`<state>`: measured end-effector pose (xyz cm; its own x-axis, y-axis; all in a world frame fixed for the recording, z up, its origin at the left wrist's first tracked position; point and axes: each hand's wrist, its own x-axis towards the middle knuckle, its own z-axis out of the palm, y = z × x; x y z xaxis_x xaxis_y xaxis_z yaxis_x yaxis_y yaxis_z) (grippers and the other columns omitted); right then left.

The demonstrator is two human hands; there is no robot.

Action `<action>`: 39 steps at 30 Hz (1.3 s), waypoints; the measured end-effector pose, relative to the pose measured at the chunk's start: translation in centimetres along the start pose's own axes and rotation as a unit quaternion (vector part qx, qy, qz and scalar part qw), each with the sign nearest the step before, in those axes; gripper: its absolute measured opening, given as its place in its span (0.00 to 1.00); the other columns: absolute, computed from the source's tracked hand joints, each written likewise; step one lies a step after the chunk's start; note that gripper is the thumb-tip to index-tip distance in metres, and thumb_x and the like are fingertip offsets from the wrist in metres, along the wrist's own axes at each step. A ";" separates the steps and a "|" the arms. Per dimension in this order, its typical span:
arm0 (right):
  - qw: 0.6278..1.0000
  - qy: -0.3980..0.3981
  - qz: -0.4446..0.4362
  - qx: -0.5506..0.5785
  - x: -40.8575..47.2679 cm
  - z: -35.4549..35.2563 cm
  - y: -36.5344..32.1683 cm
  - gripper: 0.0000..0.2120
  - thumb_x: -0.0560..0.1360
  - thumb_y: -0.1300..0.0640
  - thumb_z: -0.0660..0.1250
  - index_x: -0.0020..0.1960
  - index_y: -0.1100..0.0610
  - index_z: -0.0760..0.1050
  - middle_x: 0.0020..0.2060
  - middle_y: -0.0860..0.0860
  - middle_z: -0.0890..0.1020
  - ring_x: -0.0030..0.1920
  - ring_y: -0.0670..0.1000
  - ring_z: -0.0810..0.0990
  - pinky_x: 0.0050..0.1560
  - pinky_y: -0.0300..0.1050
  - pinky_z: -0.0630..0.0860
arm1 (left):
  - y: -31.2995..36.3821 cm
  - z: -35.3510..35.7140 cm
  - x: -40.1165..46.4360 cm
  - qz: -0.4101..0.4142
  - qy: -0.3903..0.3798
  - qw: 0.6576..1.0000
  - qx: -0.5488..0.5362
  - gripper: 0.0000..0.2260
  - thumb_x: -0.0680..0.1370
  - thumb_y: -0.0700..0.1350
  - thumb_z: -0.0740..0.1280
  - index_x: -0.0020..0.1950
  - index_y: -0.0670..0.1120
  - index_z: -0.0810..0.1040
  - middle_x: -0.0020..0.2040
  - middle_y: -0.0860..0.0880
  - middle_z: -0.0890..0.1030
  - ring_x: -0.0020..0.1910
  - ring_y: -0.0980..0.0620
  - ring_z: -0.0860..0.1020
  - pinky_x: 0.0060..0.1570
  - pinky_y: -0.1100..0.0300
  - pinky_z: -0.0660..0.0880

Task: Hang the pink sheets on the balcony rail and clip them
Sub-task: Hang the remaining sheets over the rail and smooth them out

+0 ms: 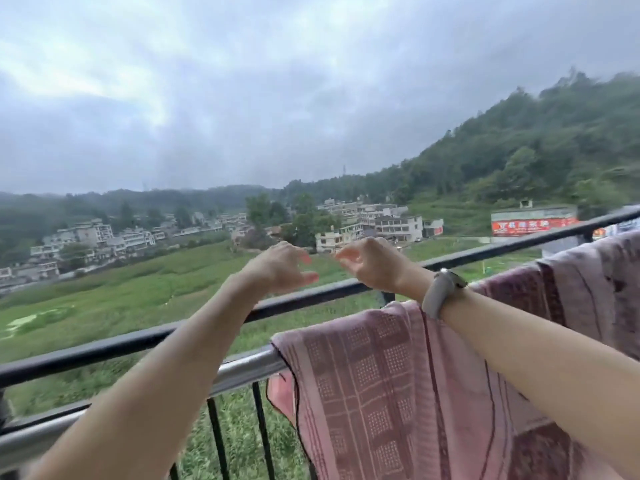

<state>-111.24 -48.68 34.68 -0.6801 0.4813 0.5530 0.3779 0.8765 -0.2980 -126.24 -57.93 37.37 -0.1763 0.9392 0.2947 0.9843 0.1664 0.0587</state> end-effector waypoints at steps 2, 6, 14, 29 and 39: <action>0.994 0.093 -0.016 0.049 -2.3 0.3 -0.1 0.11 0.76 0.63 0.61 0.56 0.61 0.77 0.52 0.57 0.82 0.50 0.53 0.81 0.52 0.44 0.77 | 1.1 0.3 -3.0 0.044 0.102 0.992 -0.055 0.15 0.76 0.52 0.64 0.59 0.47 0.76 0.61 0.46 0.76 0.57 0.50 0.75 0.59 0.54 0.71; 0.981 0.169 -0.082 0.040 -8.5 2.4 -0.7 0.09 0.75 0.57 0.64 0.54 0.55 0.78 0.48 0.48 0.81 0.50 0.45 0.74 0.52 0.41 0.72 | 2.4 2.7 -9.6 0.078 0.182 0.979 -0.047 0.14 0.75 0.56 0.63 0.55 0.50 0.78 0.54 0.52 0.79 0.48 0.53 0.78 0.46 0.56 0.75; 0.976 0.143 -0.152 -0.069 -9.8 3.7 -0.6 0.11 0.71 0.57 0.69 0.53 0.55 0.77 0.49 0.50 0.80 0.51 0.53 0.76 0.52 0.50 0.69 | 2.6 5.6 -11.7 0.051 0.305 0.950 -0.047 0.07 0.73 0.50 0.68 0.46 0.50 0.84 0.42 0.52 0.84 0.38 0.50 0.81 0.34 0.59 0.73; 0.980 0.196 -0.042 -0.010 6.2 -0.7 -7.6 0.13 0.72 0.67 0.59 0.50 0.61 0.80 0.47 0.59 0.83 0.46 0.58 0.80 0.47 0.52 0.79 | -2.3 -4.0 -2.4 -0.180 0.334 0.925 0.032 0.12 0.77 0.46 0.60 0.45 0.42 0.81 0.49 0.41 0.81 0.46 0.41 0.78 0.44 0.54 0.75; 0.980 0.062 -0.154 0.111 -4.9 4.8 -5.8 0.10 0.76 0.59 0.63 0.55 0.58 0.78 0.52 0.52 0.81 0.53 0.49 0.78 0.57 0.44 0.74 | 0.3 4.8 -16.6 -0.038 0.375 0.920 -0.106 0.10 0.76 0.46 0.64 0.53 0.43 0.79 0.49 0.49 0.79 0.44 0.53 0.78 0.42 0.66 0.72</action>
<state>-113.13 -56.14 29.92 -0.6532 0.2006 0.7301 0.0108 0.9666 -0.2560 -123.02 -72.05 27.89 -0.2780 0.4418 0.8530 0.9596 0.0868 0.2678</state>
